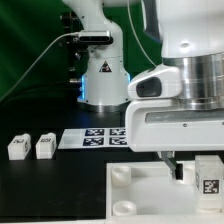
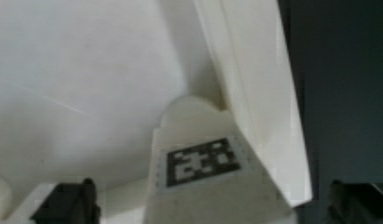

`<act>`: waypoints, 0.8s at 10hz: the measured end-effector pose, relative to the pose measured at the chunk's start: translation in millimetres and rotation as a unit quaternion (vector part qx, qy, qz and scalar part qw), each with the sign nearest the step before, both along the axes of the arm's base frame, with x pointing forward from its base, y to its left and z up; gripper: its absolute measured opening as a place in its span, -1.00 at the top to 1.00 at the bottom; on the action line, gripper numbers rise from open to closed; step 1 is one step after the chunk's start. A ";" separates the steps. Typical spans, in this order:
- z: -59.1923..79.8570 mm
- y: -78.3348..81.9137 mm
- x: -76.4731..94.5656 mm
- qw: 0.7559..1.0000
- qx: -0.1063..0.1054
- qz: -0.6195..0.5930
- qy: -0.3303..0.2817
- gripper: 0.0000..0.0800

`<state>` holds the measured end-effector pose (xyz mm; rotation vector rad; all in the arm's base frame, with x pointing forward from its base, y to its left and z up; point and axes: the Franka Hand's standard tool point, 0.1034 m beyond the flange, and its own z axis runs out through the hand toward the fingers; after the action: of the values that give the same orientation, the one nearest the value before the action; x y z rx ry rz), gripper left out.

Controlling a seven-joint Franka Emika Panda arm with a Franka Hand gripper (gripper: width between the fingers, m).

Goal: Assemble one leg

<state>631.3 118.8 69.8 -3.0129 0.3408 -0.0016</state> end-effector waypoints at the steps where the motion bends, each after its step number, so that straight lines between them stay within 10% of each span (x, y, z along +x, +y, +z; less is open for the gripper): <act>1: -0.1 -2.1 5.6 0.999 -0.002 0.033 -0.019 -0.62; 2: -2.0 -2.2 3.9 1.000 -0.002 0.017 -0.017 -0.62; 4: -2.0 -2.3 3.9 1.000 -0.001 -0.015 -0.014 0.02; 8: -2.0 -4.4 4.3 0.975 0.004 -0.220 0.009 0.27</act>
Offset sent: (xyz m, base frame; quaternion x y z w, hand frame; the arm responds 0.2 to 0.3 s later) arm 0.0000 0.0000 0.0000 0.0000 0.0000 0.0000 1.0000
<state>635.7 114.4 67.8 -2.8604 0.9972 -0.0101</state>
